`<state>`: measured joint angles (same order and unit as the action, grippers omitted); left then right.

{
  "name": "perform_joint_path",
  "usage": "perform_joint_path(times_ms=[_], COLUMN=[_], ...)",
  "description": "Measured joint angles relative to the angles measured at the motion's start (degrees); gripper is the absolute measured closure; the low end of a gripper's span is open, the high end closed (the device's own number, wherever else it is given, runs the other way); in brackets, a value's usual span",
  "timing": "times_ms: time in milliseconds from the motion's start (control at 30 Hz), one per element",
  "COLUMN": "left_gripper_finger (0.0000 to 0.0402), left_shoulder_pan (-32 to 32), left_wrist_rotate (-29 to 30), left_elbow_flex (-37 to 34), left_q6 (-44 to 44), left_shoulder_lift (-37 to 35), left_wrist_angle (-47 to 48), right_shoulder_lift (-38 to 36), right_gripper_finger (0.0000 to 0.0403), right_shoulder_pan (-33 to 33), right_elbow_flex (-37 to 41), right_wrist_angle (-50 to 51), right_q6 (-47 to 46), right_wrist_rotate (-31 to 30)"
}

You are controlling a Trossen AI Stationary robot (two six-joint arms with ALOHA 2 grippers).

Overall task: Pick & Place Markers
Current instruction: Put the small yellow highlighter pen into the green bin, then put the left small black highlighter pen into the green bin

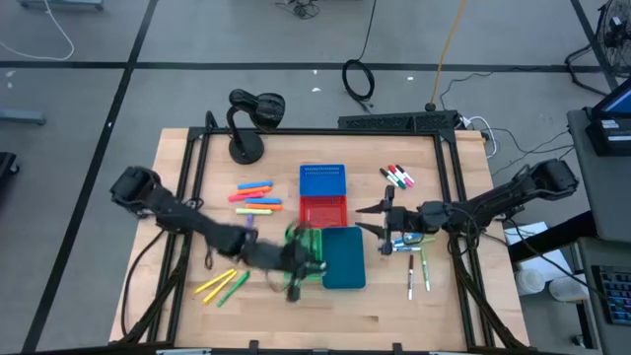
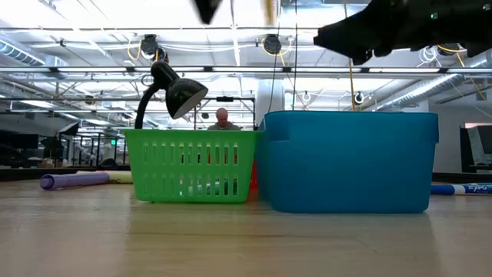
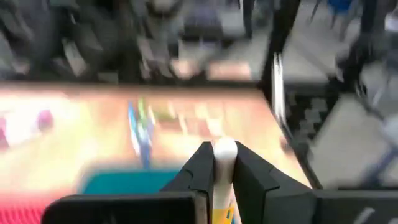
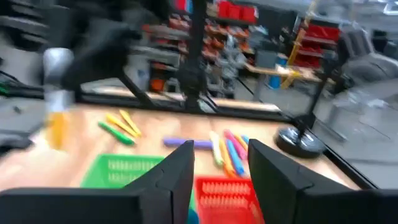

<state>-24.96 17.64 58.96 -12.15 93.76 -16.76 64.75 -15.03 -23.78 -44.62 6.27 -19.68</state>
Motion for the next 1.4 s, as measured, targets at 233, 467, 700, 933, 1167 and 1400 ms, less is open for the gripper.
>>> perform_joint_path(times_ms=[233, 467, 700, 933, 1167, 1400], left_gripper_finger=[0.0365, 0.0365, 0.0355, 0.029, 0.0253, 0.025], left_shoulder_pan=[-3.1, 4.6, 7.8, 7.8, 7.6, 8.0], left_wrist_rotate=[10.5, 3.4, -1.1, -1.2, -5.0, -8.8], left_elbow_flex=[-9.4, -16.4, -17.2, -17.2, -17.2, -17.2], left_q6=[-16.1, -27.6, -34.9, -32.4, -24.6, -15.0], left_shoulder_lift=[0.0, -1.4, -0.5, -0.5, -0.5, -7.8], left_wrist_angle=[-3.3, -5.5, -1.7, -2.0, -2.4, -2.3], right_shoulder_lift=[-4.0, -8.4, -12.8, -16.2, -18.1, -21.9], right_gripper_finger=[0.0262, 0.0263, 0.0267, 0.0262, 0.0261, 0.0261], right_shoulder_pan=[0.0, 0.0, -0.1, -0.1, -0.1, 0.2], right_elbow_flex=[0.0, 0.0, 0.0, 0.0, 0.0, -1.8], right_wrist_angle=[0.8, 0.5, 1.7, 7.9, 12.0, 26.9], right_q6=[1.9, 6.8, 9.4, 6.3, 3.6, -2.5], right_wrist_rotate=[0.0, 0.1, 0.1, -3.0, -5.7, -22.5])
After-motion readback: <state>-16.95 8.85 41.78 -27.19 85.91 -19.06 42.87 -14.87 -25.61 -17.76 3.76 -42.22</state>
